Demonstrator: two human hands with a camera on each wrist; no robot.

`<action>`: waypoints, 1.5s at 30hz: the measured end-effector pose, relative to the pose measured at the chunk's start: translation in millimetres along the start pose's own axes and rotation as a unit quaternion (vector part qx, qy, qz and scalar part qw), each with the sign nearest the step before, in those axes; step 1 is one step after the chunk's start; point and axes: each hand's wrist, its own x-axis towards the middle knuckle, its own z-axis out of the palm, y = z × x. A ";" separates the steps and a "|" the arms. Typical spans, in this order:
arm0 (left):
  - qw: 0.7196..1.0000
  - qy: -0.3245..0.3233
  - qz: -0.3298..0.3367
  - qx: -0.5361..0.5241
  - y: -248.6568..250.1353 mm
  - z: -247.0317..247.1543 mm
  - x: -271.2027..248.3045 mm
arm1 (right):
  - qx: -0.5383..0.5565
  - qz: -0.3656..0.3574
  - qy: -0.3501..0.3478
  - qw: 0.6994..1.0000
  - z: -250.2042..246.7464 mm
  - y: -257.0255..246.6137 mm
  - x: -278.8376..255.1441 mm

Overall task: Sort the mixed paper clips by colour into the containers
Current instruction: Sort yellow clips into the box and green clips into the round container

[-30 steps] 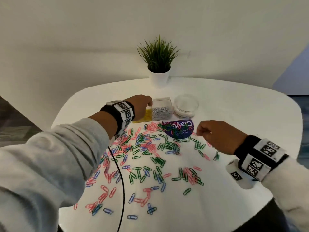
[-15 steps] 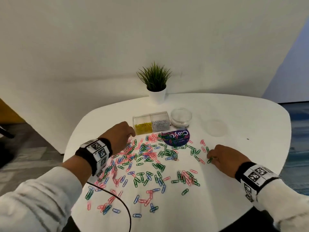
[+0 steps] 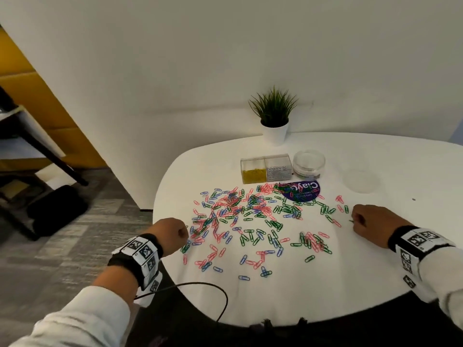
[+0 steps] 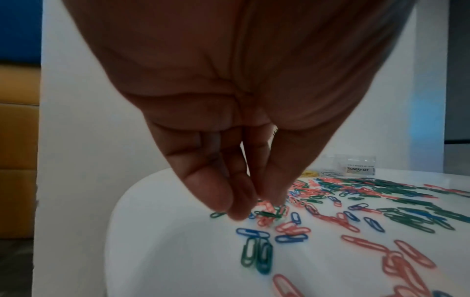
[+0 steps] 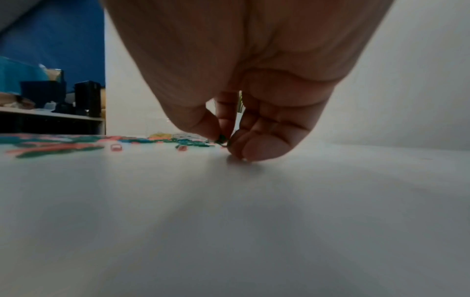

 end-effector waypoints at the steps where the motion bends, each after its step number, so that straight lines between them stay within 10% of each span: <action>1: 1.000 -0.011 0.000 0.010 1.5 -0.4 -2.5 | 0.034 0.015 0.011 0.999 -3.1 -0.4 -1.5; 4: 0.999 -0.022 -0.017 0.029 4.2 -7.4 -7.2 | 0.224 0.070 0.046 0.971 -18.8 -2.6 -4.7; 11: 0.997 -0.029 -0.055 0.051 -4.6 9.6 -5.0 | 0.648 0.205 0.036 0.732 -43.4 -10.6 -30.8; 13: 0.998 -0.024 -0.049 0.035 -6.5 16.7 -3.8 | 0.665 0.228 0.026 0.711 -36.9 -12.7 -37.8; 15: 0.999 -0.010 -0.042 0.008 -8.9 20.2 -3.1 | 0.615 0.231 0.009 0.754 -26.9 -17.4 -39.4; 19: 0.994 -0.005 -0.055 -0.095 -12.1 22.8 -4.1 | 0.274 0.110 -0.064 0.953 1.7 -35.2 -31.7; 21: 0.970 -0.002 -0.068 -0.233 -14.8 21.3 -3.0 | 0.112 0.034 -0.063 0.991 13.7 -44.9 -29.6; 30: 0.814 0.009 -0.089 -0.574 -11.0 14.1 -12.5 | 0.051 -0.018 -0.051 0.997 27.1 -53.6 -37.9; 34: 0.800 -0.027 -0.117 -0.588 -11.5 16.7 -11.5 | 0.026 0.006 -0.060 0.998 29.2 -48.3 -32.7; 38: 0.830 -0.031 -0.159 -0.533 -3.3 14.9 -10.1 | -0.008 0.023 -0.073 0.997 24.0 -43.1 -34.1; 42: 0.964 0.041 -0.127 -0.229 -11.2 12.7 -2.5 | -0.043 0.009 -0.057 0.997 22.1 -44.2 -34.2; 45: 0.989 0.031 -0.109 -0.090 -18.9 16.2 -5.6 | -0.032 0.008 -0.052 0.998 24.0 -46.0 -34.7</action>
